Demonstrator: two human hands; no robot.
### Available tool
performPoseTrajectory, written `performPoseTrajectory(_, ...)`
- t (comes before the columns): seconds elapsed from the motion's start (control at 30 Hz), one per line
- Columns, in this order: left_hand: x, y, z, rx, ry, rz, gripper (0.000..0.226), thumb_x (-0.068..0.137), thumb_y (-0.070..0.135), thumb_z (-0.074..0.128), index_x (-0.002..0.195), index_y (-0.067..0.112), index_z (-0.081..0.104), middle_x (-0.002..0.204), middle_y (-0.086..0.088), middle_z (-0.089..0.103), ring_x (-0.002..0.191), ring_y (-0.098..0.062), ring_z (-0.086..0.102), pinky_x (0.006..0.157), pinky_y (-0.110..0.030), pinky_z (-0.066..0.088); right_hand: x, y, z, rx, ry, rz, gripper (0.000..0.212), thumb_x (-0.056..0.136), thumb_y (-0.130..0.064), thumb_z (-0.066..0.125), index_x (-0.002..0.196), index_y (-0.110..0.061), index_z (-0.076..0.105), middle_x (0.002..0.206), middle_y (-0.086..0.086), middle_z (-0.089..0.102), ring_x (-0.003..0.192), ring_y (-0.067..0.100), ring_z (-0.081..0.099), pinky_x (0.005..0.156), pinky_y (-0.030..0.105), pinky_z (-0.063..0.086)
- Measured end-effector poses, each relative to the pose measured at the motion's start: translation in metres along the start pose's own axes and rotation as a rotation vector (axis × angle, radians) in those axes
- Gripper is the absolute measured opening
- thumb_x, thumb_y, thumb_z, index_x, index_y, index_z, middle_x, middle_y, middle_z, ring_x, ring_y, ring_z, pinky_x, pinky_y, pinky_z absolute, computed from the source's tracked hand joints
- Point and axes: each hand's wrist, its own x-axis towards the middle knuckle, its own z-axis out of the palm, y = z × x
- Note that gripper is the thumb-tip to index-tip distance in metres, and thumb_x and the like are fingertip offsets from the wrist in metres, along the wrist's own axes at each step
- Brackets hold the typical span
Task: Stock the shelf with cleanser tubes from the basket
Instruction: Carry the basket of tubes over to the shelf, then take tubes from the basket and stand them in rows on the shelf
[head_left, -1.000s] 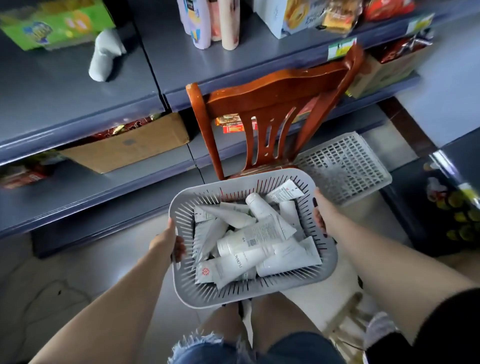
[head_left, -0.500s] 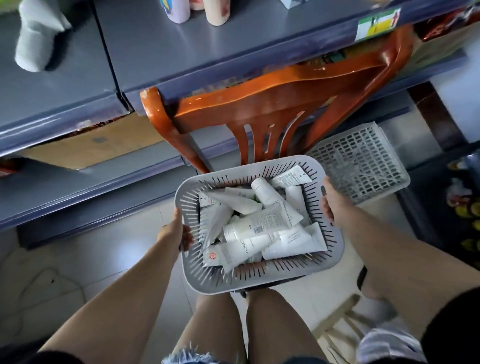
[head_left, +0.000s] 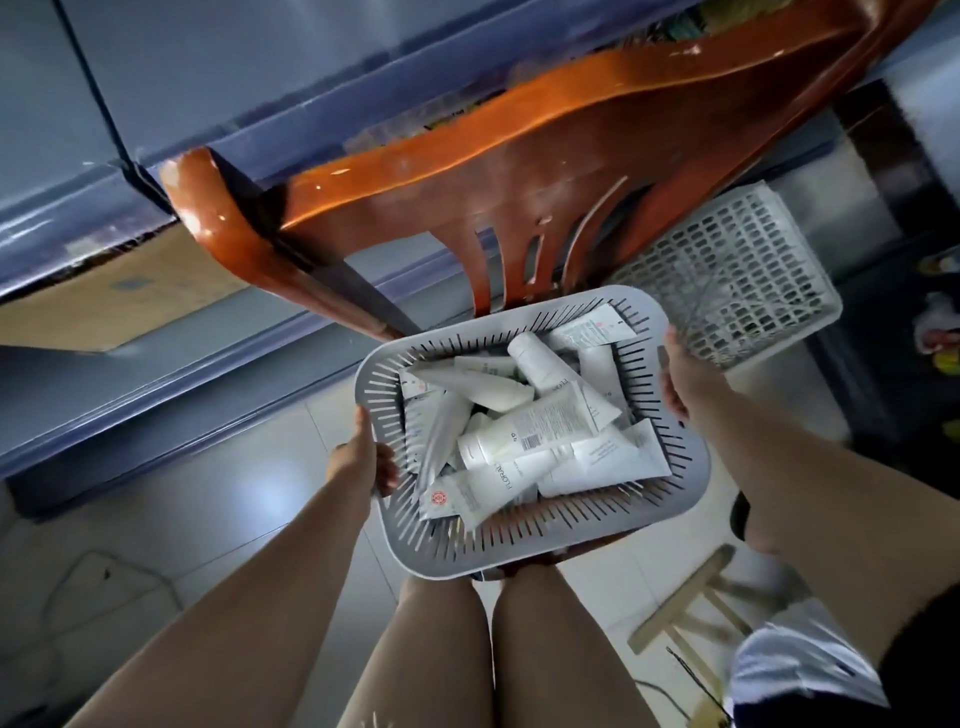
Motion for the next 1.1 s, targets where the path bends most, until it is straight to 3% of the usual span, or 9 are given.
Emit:
performPoseTrajectory(0.1, -0.004, 0.005, -0.005, -0.015, -0.082, -0.065, 0.070, 0.085, 0.070, 0.034, 0.061, 0.006, 0.051, 0.039, -0.006, 0.052, 0.032, -0.018, 0.047, 0.050, -0.026, 0.039, 0.002, 0.000, -0.001, -0.014, -0.004, -0.009, 0.058, 0.089, -0.064, 0.035, 0.062, -0.014, 0.046, 0.060, 0.003, 0.048, 0.052, 0.017, 0.045, 0.056, 0.027, 0.042)
performPoseTrajectory(0.17, -0.009, 0.011, -0.007, -0.013, -0.124, -0.086, 0.065, 0.090, 0.063, 0.035, 0.071, 0.004, 0.054, 0.053, -0.009, 0.056, 0.046, -0.021, 0.053, 0.055, -0.028, 0.042, -0.004, -0.003, -0.002, -0.101, -0.010, -0.041, 0.058, 0.093, -0.057, 0.034, 0.082, -0.005, 0.057, 0.081, 0.015, 0.060, 0.071, 0.028, 0.059, 0.071, 0.033, 0.048)
performPoseTrajectory(0.23, -0.017, 0.016, -0.010, 0.091, -0.019, 0.025, 0.052, 0.091, 0.049, 0.047, 0.088, -0.001, 0.060, 0.070, -0.012, 0.061, 0.063, -0.026, 0.058, 0.067, -0.034, 0.048, -0.014, -0.006, -0.004, -0.273, 0.111, -0.176, 0.054, 0.096, -0.044, 0.038, 0.118, 0.003, 0.052, 0.119, 0.023, 0.057, 0.110, 0.036, 0.055, 0.091, 0.037, 0.044)
performPoseTrajectory(0.3, -0.025, 0.021, -0.014, 0.322, 0.219, 0.290, 0.040, 0.085, 0.032, 0.058, 0.103, -0.003, 0.062, 0.090, -0.020, 0.066, 0.083, -0.034, 0.062, 0.076, -0.039, 0.050, -0.032, -0.006, -0.009, -0.379, 0.248, -0.372, 0.051, 0.095, -0.032, 0.047, 0.131, 0.002, 0.040, 0.132, 0.021, 0.048, 0.122, 0.035, 0.047, 0.097, 0.038, 0.039)
performPoseTrajectory(0.37, -0.045, 0.028, -0.016, 0.434, 0.305, 0.568, 0.028, 0.080, 0.019, 0.061, 0.102, 0.001, 0.061, 0.102, -0.019, 0.065, 0.095, -0.034, 0.060, 0.072, -0.034, 0.043, -0.045, -0.001, -0.012, -0.463, 0.295, -0.560, 0.049, 0.091, -0.028, 0.053, 0.130, -0.001, 0.041, 0.131, 0.020, 0.047, 0.121, 0.034, 0.046, 0.096, 0.040, 0.040)
performPoseTrajectory(0.5, -0.071, 0.030, -0.008, 0.634, 0.088, 0.822, 0.029, 0.081, 0.011, 0.064, 0.109, 0.007, 0.059, 0.110, -0.010, 0.063, 0.102, -0.024, 0.057, 0.079, -0.024, 0.037, -0.060, 0.020, -0.009, -0.572, 0.128, -0.582, 0.042, 0.088, -0.027, 0.057, 0.124, -0.009, 0.046, 0.122, 0.012, 0.053, 0.110, 0.028, 0.054, 0.086, 0.037, 0.046)
performPoseTrajectory(0.77, -0.070, 0.011, 0.044, 0.937, -0.254, 0.858, 0.041, 0.084, 0.018, 0.065, 0.122, 0.009, 0.054, 0.124, -0.005, 0.059, 0.113, -0.017, 0.055, 0.086, -0.020, 0.037, -0.052, 0.054, 0.013, -0.540, -0.085, -0.457, 0.041, 0.086, -0.029, 0.061, 0.121, -0.009, 0.052, 0.121, 0.006, 0.060, 0.107, 0.020, 0.057, 0.085, 0.028, 0.043)
performPoseTrajectory(0.93, -0.047, -0.001, 0.076, 1.003, -0.322, 0.846, 0.041, 0.082, 0.018, 0.066, 0.121, 0.012, 0.054, 0.125, -0.004, 0.058, 0.113, -0.017, 0.055, 0.090, -0.024, 0.042, -0.023, 0.061, 0.036, -0.454, -0.054, -0.411, 0.042, 0.084, -0.027, 0.063, 0.120, -0.008, 0.052, 0.118, 0.008, 0.060, 0.091, 0.018, 0.057, 0.075, 0.026, 0.043)
performPoseTrajectory(1.1, -0.030, -0.007, 0.105, 1.081, -0.318, 0.934, 0.049, 0.082, 0.021, 0.066, 0.127, 0.016, 0.049, 0.132, -0.002, 0.050, 0.120, -0.018, 0.049, 0.098, -0.034, 0.043, 0.003, 0.063, 0.048, -0.364, 0.041, -0.408, 0.039, 0.083, -0.019, 0.065, 0.117, -0.003, 0.054, 0.115, 0.012, 0.061, 0.104, 0.026, 0.060, 0.078, 0.027, 0.045)
